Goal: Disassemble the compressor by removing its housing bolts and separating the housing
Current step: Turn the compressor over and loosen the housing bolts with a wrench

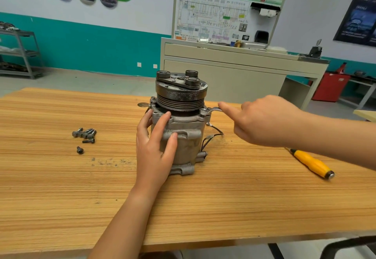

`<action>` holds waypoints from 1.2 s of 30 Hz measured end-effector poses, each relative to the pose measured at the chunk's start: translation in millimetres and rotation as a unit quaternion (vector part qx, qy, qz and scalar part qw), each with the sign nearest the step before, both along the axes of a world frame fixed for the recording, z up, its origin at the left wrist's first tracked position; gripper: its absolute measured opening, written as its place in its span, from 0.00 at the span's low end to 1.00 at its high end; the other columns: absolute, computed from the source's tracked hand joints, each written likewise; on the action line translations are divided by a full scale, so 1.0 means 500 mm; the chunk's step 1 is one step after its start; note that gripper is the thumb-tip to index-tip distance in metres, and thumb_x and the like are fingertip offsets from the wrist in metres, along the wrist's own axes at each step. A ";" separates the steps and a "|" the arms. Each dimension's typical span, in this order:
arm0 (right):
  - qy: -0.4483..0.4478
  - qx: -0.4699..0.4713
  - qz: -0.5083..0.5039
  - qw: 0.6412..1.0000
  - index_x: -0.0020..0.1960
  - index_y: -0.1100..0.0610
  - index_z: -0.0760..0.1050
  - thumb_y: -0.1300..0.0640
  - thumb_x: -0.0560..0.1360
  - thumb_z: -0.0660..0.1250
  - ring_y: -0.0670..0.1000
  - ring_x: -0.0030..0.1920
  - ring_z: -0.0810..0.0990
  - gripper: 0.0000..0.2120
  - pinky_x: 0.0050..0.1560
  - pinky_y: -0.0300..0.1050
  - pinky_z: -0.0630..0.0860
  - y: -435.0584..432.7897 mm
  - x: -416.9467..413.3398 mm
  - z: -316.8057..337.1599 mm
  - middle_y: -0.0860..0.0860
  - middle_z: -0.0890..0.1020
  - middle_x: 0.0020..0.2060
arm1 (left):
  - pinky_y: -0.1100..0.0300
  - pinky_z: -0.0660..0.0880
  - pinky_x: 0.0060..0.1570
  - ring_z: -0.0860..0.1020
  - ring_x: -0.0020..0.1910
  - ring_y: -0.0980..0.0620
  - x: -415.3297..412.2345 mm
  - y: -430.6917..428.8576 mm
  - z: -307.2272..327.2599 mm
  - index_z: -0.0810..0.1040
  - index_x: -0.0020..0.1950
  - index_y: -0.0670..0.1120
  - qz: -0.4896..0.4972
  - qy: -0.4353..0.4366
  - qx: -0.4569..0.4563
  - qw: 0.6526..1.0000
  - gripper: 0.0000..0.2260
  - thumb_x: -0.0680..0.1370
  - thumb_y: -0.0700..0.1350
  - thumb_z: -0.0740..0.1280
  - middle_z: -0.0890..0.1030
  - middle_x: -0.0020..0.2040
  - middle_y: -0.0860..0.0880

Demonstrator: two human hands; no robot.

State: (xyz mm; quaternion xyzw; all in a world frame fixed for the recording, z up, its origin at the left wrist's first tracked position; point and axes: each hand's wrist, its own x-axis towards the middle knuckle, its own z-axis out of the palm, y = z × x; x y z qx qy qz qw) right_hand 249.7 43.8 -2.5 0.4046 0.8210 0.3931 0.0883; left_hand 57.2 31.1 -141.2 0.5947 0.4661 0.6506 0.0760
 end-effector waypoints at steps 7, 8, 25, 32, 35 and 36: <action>0.034 0.024 0.054 0.998 0.70 0.57 0.55 0.65 0.77 0.59 0.53 0.32 0.74 0.24 0.26 0.41 0.66 0.092 0.029 -0.024 0.54 0.76 0.42 | 0.49 0.61 0.70 0.58 0.73 0.53 -0.002 0.005 -0.003 0.64 0.62 0.69 0.002 0.000 0.002 1.000 0.20 0.75 0.49 0.62 0.57 0.70 0.57; 0.056 0.041 0.093 0.993 0.65 0.61 0.65 0.69 0.73 0.63 0.55 0.33 0.76 0.22 0.27 0.42 0.69 0.110 0.029 -0.030 0.56 0.79 0.41 | 0.48 0.61 0.70 0.58 0.73 0.53 -0.002 0.005 -0.004 0.64 0.62 0.69 0.001 0.000 0.003 1.000 0.20 0.75 0.50 0.62 0.57 0.70 0.57; 0.468 0.006 0.087 0.879 0.71 0.57 0.60 0.59 0.80 0.54 0.55 0.26 0.68 0.20 0.26 0.44 0.62 0.005 0.007 -0.061 0.49 0.68 0.27 | 0.53 0.61 0.69 0.58 0.73 0.53 -0.001 0.009 -0.006 0.63 0.62 0.69 0.006 0.004 0.000 1.000 0.20 0.75 0.49 0.61 0.57 0.71 0.56; 0.315 -0.069 -0.080 0.943 0.70 0.49 0.54 0.57 0.80 0.52 0.49 0.30 0.67 0.20 0.26 0.43 0.60 -0.047 0.003 -0.063 0.47 0.67 0.30 | 0.54 0.60 0.69 0.58 0.72 0.53 0.001 0.006 -0.005 0.63 0.62 0.69 0.003 -0.003 0.005 1.000 0.20 0.75 0.49 0.62 0.57 0.70 0.55; 0.307 -0.086 -0.091 0.943 0.70 0.50 0.56 0.58 0.79 0.53 0.50 0.31 0.68 0.20 0.27 0.43 0.61 -0.050 -0.012 -0.062 0.47 0.66 0.29 | 0.54 0.60 0.69 0.58 0.72 0.52 0.001 0.006 -0.004 0.63 0.62 0.69 0.003 -0.001 0.004 1.000 0.20 0.75 0.49 0.62 0.57 0.70 0.55; 0.302 -0.090 -0.098 0.944 0.71 0.50 0.55 0.58 0.79 0.53 0.50 0.31 0.67 0.21 0.27 0.43 0.60 -0.052 -0.019 -0.061 0.47 0.65 0.29 | 0.53 0.60 0.69 0.58 0.72 0.52 0.001 0.006 -0.004 0.63 0.62 0.69 0.003 -0.001 0.004 1.000 0.20 0.75 0.49 0.62 0.57 0.70 0.55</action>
